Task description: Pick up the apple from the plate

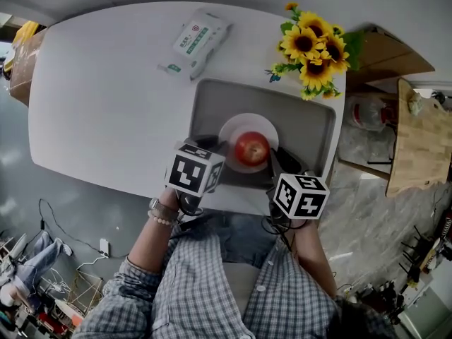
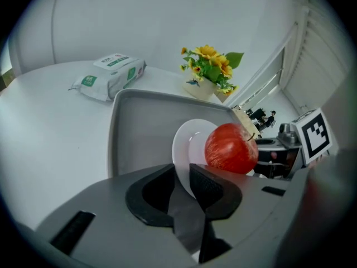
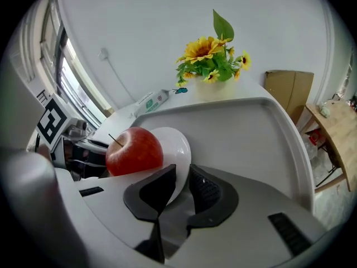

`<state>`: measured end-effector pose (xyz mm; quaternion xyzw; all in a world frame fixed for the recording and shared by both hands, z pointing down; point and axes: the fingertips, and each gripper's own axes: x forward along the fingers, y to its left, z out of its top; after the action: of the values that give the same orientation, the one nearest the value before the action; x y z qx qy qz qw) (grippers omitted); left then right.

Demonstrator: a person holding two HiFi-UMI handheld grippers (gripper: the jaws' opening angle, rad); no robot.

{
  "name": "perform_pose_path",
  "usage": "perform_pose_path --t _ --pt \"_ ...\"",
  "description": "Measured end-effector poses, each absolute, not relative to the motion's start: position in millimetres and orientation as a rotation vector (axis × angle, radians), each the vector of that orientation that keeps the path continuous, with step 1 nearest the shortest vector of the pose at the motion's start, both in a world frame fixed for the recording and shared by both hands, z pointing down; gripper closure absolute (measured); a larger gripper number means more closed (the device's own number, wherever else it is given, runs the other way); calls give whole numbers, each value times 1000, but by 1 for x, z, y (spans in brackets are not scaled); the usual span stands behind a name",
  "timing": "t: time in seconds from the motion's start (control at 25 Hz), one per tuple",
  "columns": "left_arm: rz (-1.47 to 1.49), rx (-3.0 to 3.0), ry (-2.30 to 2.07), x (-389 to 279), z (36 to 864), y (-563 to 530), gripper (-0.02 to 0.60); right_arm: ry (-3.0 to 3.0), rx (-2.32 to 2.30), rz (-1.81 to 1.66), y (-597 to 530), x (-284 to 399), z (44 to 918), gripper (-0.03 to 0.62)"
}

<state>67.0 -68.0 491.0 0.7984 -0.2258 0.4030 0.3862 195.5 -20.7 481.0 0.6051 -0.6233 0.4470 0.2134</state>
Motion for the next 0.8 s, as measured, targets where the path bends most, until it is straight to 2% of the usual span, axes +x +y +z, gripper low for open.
perform_pose_path --t 0.8 --pt "951 1841 -621 52 487 -73 523 -1679 1687 1308 -32 190 470 536"
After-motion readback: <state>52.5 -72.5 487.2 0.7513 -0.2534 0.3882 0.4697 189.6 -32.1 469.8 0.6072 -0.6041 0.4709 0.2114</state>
